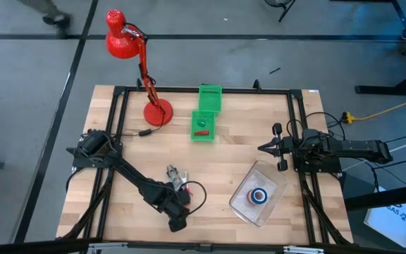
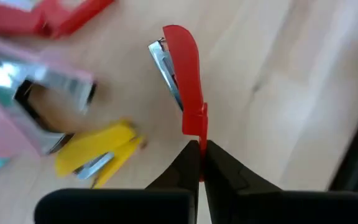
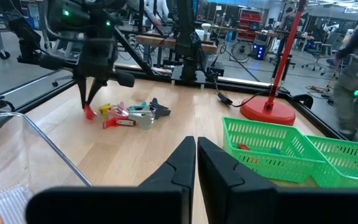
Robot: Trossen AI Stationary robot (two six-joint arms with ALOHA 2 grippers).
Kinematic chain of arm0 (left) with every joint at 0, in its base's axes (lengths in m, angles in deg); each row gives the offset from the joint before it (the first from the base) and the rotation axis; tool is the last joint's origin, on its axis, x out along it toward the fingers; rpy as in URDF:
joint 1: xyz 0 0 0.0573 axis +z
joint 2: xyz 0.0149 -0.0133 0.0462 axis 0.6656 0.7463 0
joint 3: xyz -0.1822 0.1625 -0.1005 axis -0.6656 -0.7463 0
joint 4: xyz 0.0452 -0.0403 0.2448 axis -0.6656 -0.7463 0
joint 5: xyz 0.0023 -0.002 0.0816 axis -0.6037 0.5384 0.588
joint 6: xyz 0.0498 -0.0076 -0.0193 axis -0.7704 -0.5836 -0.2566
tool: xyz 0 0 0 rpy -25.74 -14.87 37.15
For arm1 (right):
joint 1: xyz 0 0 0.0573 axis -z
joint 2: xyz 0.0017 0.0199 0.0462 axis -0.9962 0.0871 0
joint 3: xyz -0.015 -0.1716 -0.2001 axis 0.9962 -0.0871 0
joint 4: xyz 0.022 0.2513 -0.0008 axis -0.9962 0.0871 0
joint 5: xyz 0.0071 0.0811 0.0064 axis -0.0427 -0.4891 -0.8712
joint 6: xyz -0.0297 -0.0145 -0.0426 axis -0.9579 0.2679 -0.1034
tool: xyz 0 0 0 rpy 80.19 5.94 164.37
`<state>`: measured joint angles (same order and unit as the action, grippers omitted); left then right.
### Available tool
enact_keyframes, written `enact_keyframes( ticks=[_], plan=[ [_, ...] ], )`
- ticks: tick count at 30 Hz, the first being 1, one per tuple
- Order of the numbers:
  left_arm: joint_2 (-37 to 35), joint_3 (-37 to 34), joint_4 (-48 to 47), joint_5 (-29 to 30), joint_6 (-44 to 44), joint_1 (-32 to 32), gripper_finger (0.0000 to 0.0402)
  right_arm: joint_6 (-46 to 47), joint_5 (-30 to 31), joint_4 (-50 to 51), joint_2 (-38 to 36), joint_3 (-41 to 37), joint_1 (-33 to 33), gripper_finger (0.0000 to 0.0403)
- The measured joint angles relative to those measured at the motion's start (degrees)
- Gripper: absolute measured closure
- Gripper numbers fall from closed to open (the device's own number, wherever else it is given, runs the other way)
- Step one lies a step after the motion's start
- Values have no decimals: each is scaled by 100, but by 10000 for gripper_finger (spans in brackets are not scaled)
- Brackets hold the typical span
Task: Pick and place Stapler, Stapler remover, tape
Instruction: Put the bottom red stapler into the bottom green bin
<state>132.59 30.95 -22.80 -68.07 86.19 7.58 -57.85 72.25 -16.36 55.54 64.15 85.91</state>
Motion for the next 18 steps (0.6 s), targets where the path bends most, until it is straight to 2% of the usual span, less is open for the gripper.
enact_keyframes(
  ticks=[18],
  plan=[
    [-137,752,-67,329,-802,39,398,0,0,0,-2,1,0,382]
  ],
)
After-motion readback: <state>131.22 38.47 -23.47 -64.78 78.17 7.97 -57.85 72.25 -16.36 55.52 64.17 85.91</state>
